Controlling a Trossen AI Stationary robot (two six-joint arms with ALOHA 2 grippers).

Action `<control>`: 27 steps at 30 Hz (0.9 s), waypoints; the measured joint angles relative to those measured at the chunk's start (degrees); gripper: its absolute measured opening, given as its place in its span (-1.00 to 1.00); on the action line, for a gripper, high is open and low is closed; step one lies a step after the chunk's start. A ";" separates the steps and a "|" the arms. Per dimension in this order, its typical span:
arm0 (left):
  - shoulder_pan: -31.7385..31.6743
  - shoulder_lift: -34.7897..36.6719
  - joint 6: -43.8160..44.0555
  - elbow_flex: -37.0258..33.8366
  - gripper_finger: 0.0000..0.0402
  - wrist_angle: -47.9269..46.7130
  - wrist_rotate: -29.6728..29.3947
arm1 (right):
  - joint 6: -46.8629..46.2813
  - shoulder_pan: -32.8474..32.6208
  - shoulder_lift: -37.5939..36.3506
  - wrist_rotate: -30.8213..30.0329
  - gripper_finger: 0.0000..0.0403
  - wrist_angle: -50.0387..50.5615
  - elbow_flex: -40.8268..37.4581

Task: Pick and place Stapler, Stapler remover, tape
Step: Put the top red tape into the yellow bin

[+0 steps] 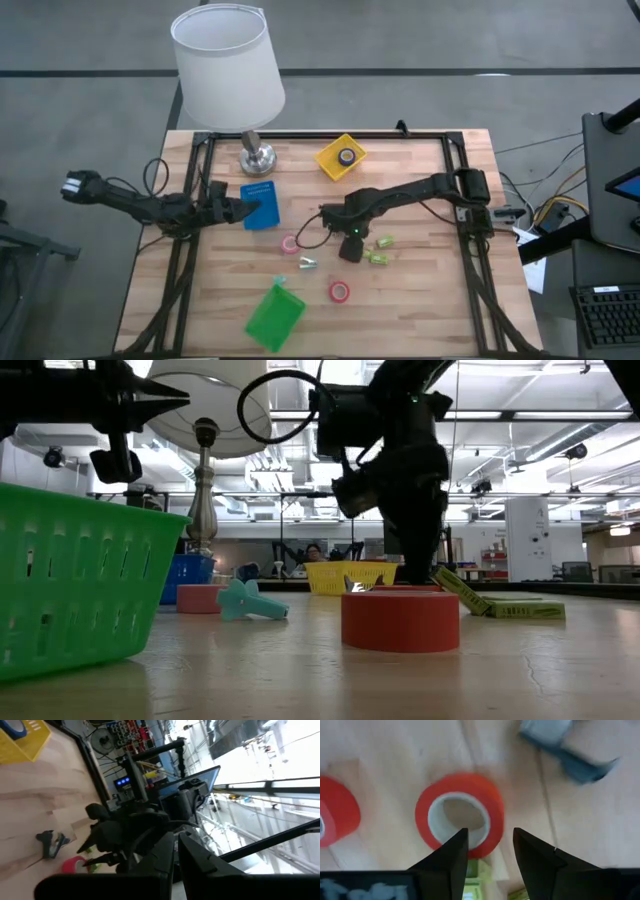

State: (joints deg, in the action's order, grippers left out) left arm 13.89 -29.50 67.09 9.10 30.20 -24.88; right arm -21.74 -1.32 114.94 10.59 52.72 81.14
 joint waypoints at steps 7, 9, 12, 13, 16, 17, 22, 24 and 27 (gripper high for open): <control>0.00 0.00 0.49 -0.02 -0.86 -0.32 -0.02 | -1.88 0.10 0.26 -0.50 -0.20 -4.31 -3.44; 0.00 0.03 0.51 -0.02 -0.84 -0.29 -0.02 | -1.92 0.05 0.28 -0.44 -0.20 -5.09 -3.69; 0.00 0.00 0.54 -0.02 -0.71 -0.31 -0.02 | -2.89 0.07 0.26 -0.48 -0.22 -5.83 -3.70; 0.00 -0.03 0.54 -0.02 -0.65 -0.29 -0.03 | -3.33 0.09 0.26 -0.48 -0.23 -6.15 -3.71; 0.00 -0.08 0.49 -0.02 -0.45 -0.31 -0.04 | -3.77 0.09 0.26 -0.49 -0.26 -7.52 -3.71; 0.00 -0.06 0.08 -0.02 -0.39 -0.29 -0.02 | -4.08 0.09 0.26 -0.48 -0.28 -7.66 -3.71; 0.04 -0.02 -0.44 -0.02 -0.26 -0.29 1.73 | -4.89 0.09 0.26 -0.46 -0.42 -8.16 -3.71; 0.04 -0.02 -0.44 -0.02 -0.29 -0.29 2.12 | -4.85 0.09 0.26 -0.28 -0.50 -8.15 -3.71; 0.04 -0.02 -0.65 -0.02 -0.39 -0.29 2.40 | -4.83 0.09 0.26 -0.24 -0.63 -8.15 -3.71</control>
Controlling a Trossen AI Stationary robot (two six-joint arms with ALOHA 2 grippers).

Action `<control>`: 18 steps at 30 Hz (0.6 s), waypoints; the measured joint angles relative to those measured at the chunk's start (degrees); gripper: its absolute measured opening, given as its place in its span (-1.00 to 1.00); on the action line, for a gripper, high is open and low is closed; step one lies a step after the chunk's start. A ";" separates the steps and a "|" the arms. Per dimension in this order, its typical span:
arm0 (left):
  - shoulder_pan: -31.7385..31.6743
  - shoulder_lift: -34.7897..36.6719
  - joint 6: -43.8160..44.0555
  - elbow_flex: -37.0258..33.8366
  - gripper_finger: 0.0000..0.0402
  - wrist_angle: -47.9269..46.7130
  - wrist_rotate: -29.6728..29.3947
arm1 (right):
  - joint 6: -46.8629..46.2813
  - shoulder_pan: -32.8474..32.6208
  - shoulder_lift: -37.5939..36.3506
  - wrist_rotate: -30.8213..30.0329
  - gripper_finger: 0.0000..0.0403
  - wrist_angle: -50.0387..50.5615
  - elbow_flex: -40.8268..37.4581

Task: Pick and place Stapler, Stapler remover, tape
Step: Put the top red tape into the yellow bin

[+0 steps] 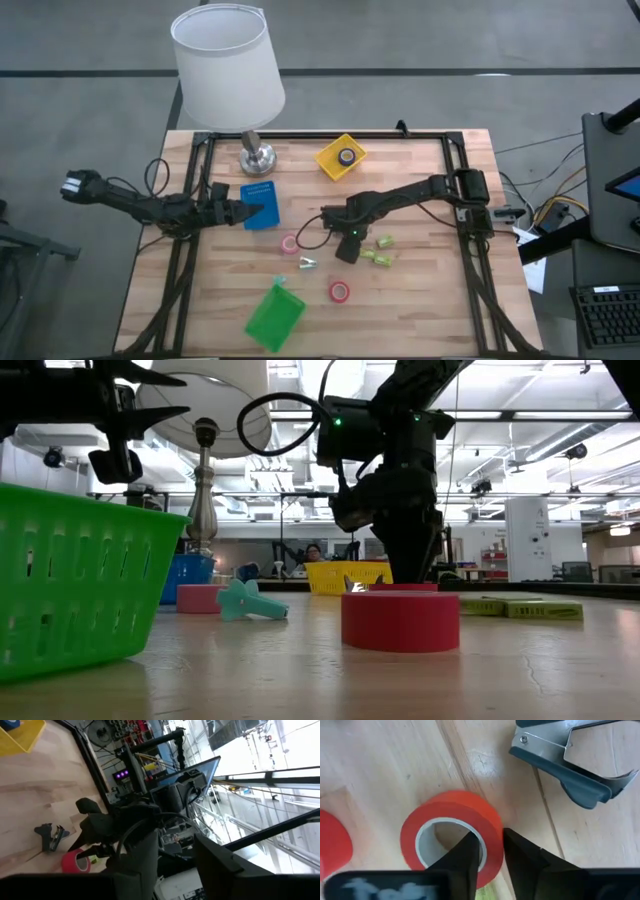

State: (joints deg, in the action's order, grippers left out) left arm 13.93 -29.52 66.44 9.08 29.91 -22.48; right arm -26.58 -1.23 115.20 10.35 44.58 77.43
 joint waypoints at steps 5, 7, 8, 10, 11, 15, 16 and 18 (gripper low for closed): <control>0.00 0.00 -0.08 0.00 -0.56 0.02 0.07 | -0.13 0.00 -0.07 0.04 -0.78 0.06 0.00; 0.00 0.00 0.01 0.00 -0.57 0.00 0.13 | -0.42 0.00 -0.35 0.18 -0.80 0.22 0.01; -0.02 0.00 0.01 0.00 -0.57 0.02 0.13 | -0.81 0.00 -0.65 0.33 -0.80 0.56 0.08; -0.02 0.00 0.01 0.00 -0.56 0.01 0.13 | -1.70 0.00 -1.79 0.37 -0.79 1.62 0.49; -0.02 0.00 -0.01 0.00 -0.55 0.02 0.13 | -1.79 0.03 -2.64 0.30 -0.78 1.71 0.77; -0.07 0.00 -0.79 0.00 -0.51 0.02 0.13 | -2.30 0.90 -6.71 -0.06 -0.77 1.71 0.98; -0.06 0.00 -0.84 0.00 -0.50 0.00 0.13 | -2.79 1.42 -7.65 -0.33 -0.77 1.79 0.99; -0.05 0.01 -0.84 0.00 -0.50 0.00 0.13 | -3.34 2.93 -9.82 -1.36 -0.78 2.61 1.00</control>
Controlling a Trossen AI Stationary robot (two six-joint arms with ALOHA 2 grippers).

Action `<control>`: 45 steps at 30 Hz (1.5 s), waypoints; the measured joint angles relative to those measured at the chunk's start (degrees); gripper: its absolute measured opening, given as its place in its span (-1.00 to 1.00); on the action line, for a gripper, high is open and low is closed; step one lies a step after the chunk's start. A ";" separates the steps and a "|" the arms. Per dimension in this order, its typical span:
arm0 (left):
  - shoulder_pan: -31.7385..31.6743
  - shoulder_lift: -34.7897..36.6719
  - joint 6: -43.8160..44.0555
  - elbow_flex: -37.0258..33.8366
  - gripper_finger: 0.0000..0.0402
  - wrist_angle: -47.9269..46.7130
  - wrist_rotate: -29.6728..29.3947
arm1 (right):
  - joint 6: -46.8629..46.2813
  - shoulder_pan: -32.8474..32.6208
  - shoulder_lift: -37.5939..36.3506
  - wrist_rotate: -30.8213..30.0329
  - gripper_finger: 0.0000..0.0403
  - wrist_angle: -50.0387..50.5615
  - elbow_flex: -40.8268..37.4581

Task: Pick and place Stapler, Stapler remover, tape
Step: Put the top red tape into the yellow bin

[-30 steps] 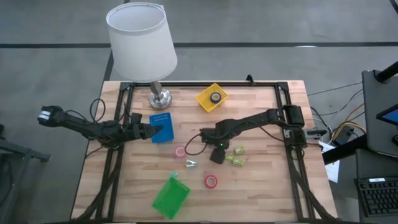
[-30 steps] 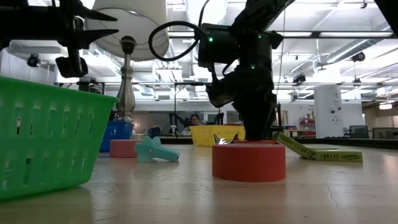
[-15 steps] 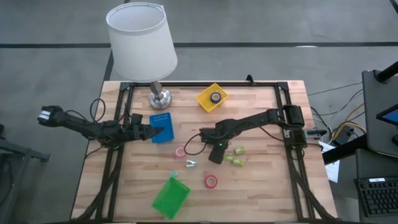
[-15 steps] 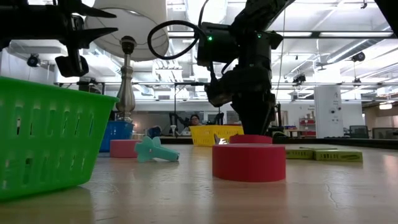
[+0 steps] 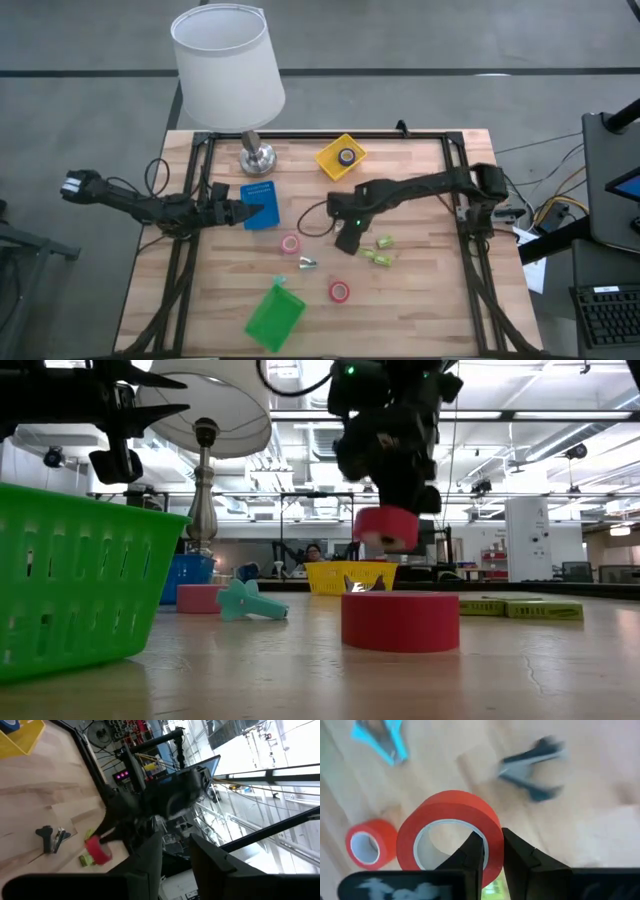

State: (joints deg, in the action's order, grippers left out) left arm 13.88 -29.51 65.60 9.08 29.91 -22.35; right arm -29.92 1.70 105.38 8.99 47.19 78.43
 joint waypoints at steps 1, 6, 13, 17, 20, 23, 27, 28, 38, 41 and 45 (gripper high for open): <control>0.01 0.00 0.00 0.00 -0.50 0.00 -0.08 | -0.17 0.99 -1.13 -0.59 -0.78 0.29 -0.02; 0.01 -0.01 -0.02 0.00 -0.51 0.00 -1.05 | -2.01 7.43 -6.17 -3.39 -0.76 0.38 0.02; 0.01 0.01 -0.07 0.00 -0.51 -0.03 -1.31 | -2.40 19.02 -9.51 -3.38 -0.78 -0.02 0.02; 0.01 -0.01 -0.05 0.00 -0.50 -0.03 -2.13 | 0.51 23.62 -9.15 -3.30 -0.77 -0.51 1.37; 0.01 -0.01 -0.01 0.00 -0.51 -0.03 -2.74 | 2.38 26.23 -6.93 -3.15 -0.77 -0.08 4.86; 0.01 -0.01 0.17 0.00 -0.51 -0.03 -2.82 | 4.95 28.29 -3.69 -3.17 -0.77 1.07 9.79; 0.01 -0.01 0.28 0.00 -0.50 -0.03 -2.82 | 7.90 30.95 2.16 -3.19 -0.77 5.17 16.95; 0.01 -0.01 0.28 0.00 -0.50 -0.03 -2.82 | 8.50 31.60 3.70 -3.18 -0.77 6.25 18.63; 0.01 -0.01 0.23 0.00 -0.50 -0.03 -2.80 | 14.44 34.92 20.40 -2.81 -0.76 19.22 35.38; 0.01 -0.01 0.29 0.00 -0.51 -0.03 -2.80 | 15.90 35.21 23.89 -2.29 -0.76 21.14 38.41; 0.01 -0.01 0.33 0.00 -0.50 -0.03 -2.80 | 17.39 35.33 26.37 -2.77 -0.75 22.44 40.63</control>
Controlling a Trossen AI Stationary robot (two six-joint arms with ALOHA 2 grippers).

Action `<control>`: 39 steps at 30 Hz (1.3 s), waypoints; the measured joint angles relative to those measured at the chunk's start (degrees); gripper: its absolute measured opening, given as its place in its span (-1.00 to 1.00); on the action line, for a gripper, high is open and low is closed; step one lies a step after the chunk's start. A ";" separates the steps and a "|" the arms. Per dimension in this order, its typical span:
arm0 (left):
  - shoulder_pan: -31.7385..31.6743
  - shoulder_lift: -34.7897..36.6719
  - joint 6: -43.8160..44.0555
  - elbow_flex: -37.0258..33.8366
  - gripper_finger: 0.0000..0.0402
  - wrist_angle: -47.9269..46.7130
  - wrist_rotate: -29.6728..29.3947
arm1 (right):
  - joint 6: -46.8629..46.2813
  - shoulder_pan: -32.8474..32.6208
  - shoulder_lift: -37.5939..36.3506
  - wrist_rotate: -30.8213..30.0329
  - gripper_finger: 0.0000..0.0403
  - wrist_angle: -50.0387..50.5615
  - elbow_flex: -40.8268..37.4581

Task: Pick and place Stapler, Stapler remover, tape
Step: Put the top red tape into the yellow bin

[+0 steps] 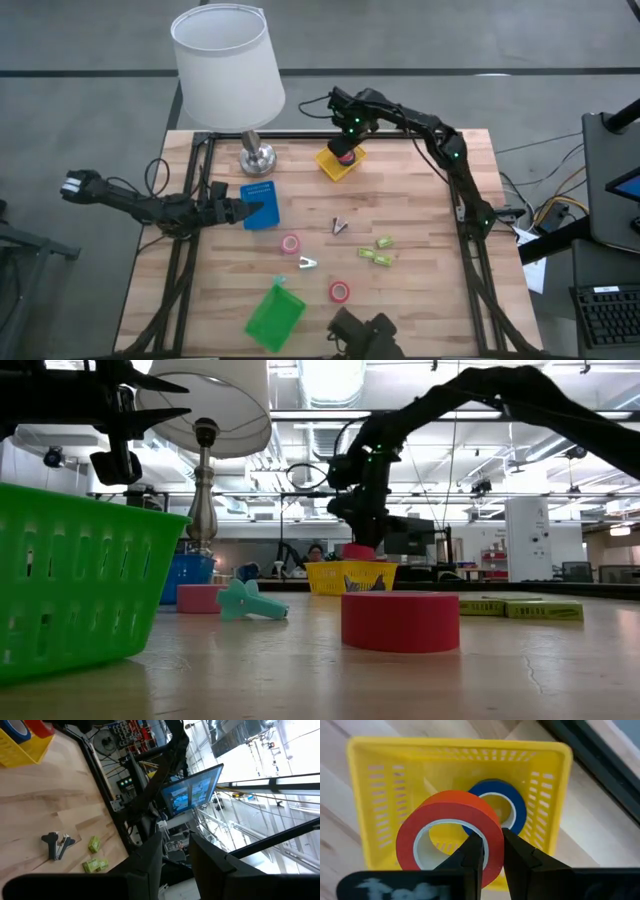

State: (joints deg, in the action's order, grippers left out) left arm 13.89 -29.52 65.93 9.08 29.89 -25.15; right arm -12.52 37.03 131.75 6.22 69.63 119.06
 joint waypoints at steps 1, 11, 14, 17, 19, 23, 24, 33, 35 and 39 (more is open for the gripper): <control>0.00 0.00 0.00 0.00 -0.50 0.00 0.00 | 0.35 0.09 0.42 -0.39 -0.75 0.45 0.34; 0.02 0.00 -0.61 0.00 -0.50 -0.04 0.00 | 0.93 1.80 0.64 -1.86 -0.75 0.41 -0.59; 0.02 0.00 -0.93 0.00 -0.51 -0.10 0.00 | 0.97 1.71 0.62 -1.73 -0.75 -0.16 -0.69; 0.02 0.00 -0.87 0.00 -0.51 -0.12 0.00 | 0.97 1.78 0.62 -1.93 -0.75 -0.88 -0.97; 0.02 0.00 -0.87 0.00 -0.51 -0.13 0.00 | 0.86 1.80 0.62 -2.16 -0.75 -1.07 -1.18; 0.02 0.00 -0.87 0.00 -0.50 -0.13 0.00 | 0.75 1.71 0.62 -2.16 -0.75 -2.51 -1.50; 0.02 0.00 -0.86 0.00 -0.50 -0.13 0.00 | 0.73 1.62 0.62 -2.15 -0.75 -2.47 -1.51; 0.02 0.00 -0.82 0.00 -0.50 -0.13 0.00 | -0.84 1.61 0.62 -2.21 -0.73 -2.53 -3.29; 0.02 0.00 -0.83 0.00 -0.50 -0.14 0.00 | -0.91 1.58 0.62 -2.28 -0.69 -2.54 -3.41; 0.02 0.00 -0.81 0.00 -0.51 -0.13 0.00 | -1.41 1.45 0.60 -4.86 -0.54 -2.57 -3.66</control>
State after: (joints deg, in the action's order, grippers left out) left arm 13.91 -29.52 65.12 9.08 29.76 -25.15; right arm -13.94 38.48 132.35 1.35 67.06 115.40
